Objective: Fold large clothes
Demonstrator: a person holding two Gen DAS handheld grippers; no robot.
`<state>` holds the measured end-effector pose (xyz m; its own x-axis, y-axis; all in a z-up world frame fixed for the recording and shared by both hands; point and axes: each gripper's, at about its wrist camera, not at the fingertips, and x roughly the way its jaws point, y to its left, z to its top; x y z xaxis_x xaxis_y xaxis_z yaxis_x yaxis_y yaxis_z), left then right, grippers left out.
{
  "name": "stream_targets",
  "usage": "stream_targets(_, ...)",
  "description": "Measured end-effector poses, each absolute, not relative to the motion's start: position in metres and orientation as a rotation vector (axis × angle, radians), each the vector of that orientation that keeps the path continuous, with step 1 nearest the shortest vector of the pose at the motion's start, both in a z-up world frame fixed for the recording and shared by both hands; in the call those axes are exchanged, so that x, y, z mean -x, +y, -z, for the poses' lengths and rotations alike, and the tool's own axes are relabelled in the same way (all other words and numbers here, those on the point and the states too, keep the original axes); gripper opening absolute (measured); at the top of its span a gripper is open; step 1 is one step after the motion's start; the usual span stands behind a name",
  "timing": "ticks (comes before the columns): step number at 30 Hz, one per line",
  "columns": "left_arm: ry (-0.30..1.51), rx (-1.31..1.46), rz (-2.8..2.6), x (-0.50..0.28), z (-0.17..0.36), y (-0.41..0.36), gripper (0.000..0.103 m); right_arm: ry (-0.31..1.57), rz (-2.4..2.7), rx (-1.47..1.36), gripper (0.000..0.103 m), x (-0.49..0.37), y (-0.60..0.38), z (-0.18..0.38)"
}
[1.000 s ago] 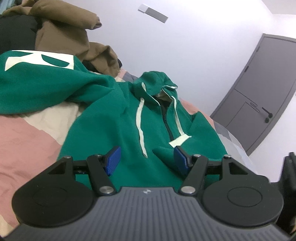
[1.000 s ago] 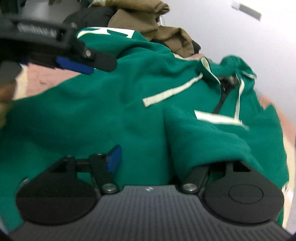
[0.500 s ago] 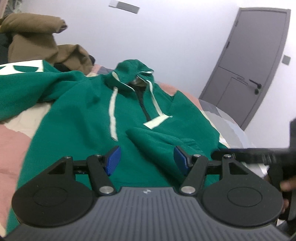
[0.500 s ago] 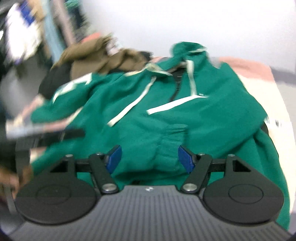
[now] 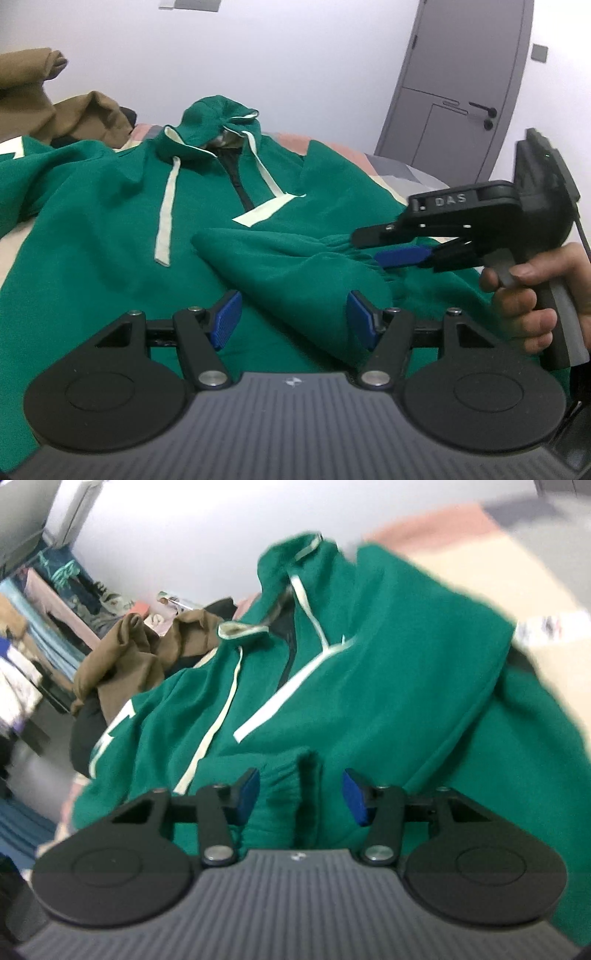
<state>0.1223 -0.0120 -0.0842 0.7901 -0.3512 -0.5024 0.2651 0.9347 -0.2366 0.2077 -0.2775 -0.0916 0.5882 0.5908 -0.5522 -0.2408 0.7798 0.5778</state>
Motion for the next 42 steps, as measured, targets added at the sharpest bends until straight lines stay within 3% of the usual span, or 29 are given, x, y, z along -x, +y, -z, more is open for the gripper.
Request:
stream_targets(13, 0.516, 0.034, 0.374, -0.111, 0.083, -0.037, 0.082, 0.808, -0.713, -0.626, 0.053, -0.204, -0.266, 0.082)
stream_targets(24, 0.544, -0.032, 0.27, -0.122, 0.098, -0.051, 0.086, 0.838, -0.816, -0.65, 0.053, -0.193, -0.243, 0.076)
stream_targets(42, 0.581, 0.218, 0.039, -0.107, 0.074, 0.006, 0.087, 0.761, -0.578, -0.525, 0.054, -0.19, -0.26, 0.077)
